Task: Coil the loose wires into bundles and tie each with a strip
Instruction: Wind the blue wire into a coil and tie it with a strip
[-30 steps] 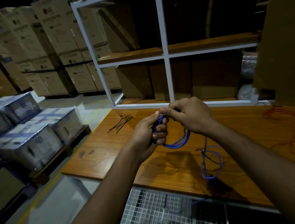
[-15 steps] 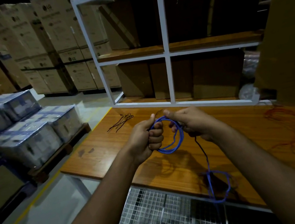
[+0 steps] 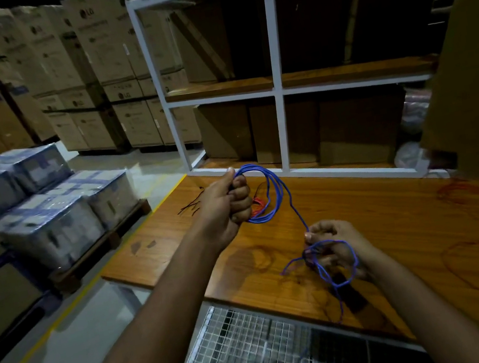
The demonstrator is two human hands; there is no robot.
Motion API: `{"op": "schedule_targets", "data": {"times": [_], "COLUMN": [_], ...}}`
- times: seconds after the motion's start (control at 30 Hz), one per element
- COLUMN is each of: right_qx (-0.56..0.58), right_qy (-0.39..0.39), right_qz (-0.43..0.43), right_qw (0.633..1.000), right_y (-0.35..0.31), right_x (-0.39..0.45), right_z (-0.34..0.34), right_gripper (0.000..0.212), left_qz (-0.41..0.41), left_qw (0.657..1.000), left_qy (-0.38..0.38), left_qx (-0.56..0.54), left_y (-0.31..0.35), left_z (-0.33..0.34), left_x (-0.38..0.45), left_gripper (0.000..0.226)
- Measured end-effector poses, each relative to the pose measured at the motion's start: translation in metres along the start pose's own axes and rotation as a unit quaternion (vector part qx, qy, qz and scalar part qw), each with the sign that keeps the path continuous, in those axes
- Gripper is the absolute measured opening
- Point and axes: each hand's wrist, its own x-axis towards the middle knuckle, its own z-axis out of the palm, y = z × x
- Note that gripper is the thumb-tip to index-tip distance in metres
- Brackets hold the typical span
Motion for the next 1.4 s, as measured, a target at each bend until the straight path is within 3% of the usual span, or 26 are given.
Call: {"op": "schedule_targets", "data": {"times": [0.07,0.1,0.2,0.33,0.43,0.5,0.73,0.8,0.87,0.97,1.07,1.27,1.33,1.4], "right_qx": [-0.176,-0.254,-0.326,-0.224,-0.050,0.031,0.078,0.009,-0.088,-0.211,-0.280,-0.270,-0.130,0.031], "right_qy": [0.062,0.053,-0.077,-0.242,-0.252,-0.265,-0.199,-0.141,-0.082,0.007,0.082,0.071,0.018,-0.060], "right_qz": [-0.075,-0.092,-0.074,-0.124,-0.026,0.033,0.035,-0.010,-0.075,-0.165,-0.165,-0.132,-0.070,0.018], "right_qw": [0.980,0.961,0.939,0.936,0.966,0.963,0.976,0.990,0.990,0.964,0.942,0.951,0.989,0.998], "right_y": [0.006,0.005,-0.017,-0.040,-0.029,-0.019,-0.006,-0.007,-0.012,-0.022,-0.038,-0.069,-0.074,-0.080], "right_x": [0.004,0.003,-0.013,-0.032,-0.036,-0.034,-0.023,-0.018,-0.013,-0.003,0.003,-0.002,-0.007,-0.011], "right_z": [0.011,0.016,0.031,0.036,0.028,0.022,0.016,0.015,0.010,-0.011,-0.025,-0.043,-0.048,-0.056], "right_gripper": [0.013,0.018,0.025,0.035,0.021,0.023,0.015,0.003,0.010,0.016,0.012,0.020,0.039,0.065], "left_qz": [0.008,0.014,0.029,0.023,0.047,0.063,0.069,0.054,0.035,0.028,0.036,0.063,0.071,0.073], "left_qw": [1.000,1.000,0.999,0.997,0.992,0.989,0.990,0.993,0.996,0.999,0.999,0.993,0.991,0.989], "left_qy": [0.011,0.016,0.031,0.036,0.042,0.039,0.018,0.000,-0.012,0.001,0.028,0.083,0.092,0.094], "left_qx": [0.015,0.020,0.021,-0.060,-0.109,-0.125,-0.123,-0.107,-0.086,-0.046,-0.009,0.051,0.070,0.091], "left_y": [-0.003,-0.005,-0.008,-0.006,0.007,0.017,0.028,0.027,0.024,0.021,0.020,0.021,0.023,0.023], "left_z": [0.002,0.003,0.003,-0.002,-0.004,-0.007,-0.009,-0.013,-0.017,-0.025,-0.032,-0.043,-0.047,-0.047], "left_x": [0.004,0.006,0.013,0.017,0.018,0.016,0.011,0.010,0.009,0.009,0.009,0.009,0.008,0.006], "left_gripper": [0.040,0.040,0.040,0.040,0.041,0.041,0.040,0.040,0.041,0.041,0.041,0.041,0.041,0.041]}}
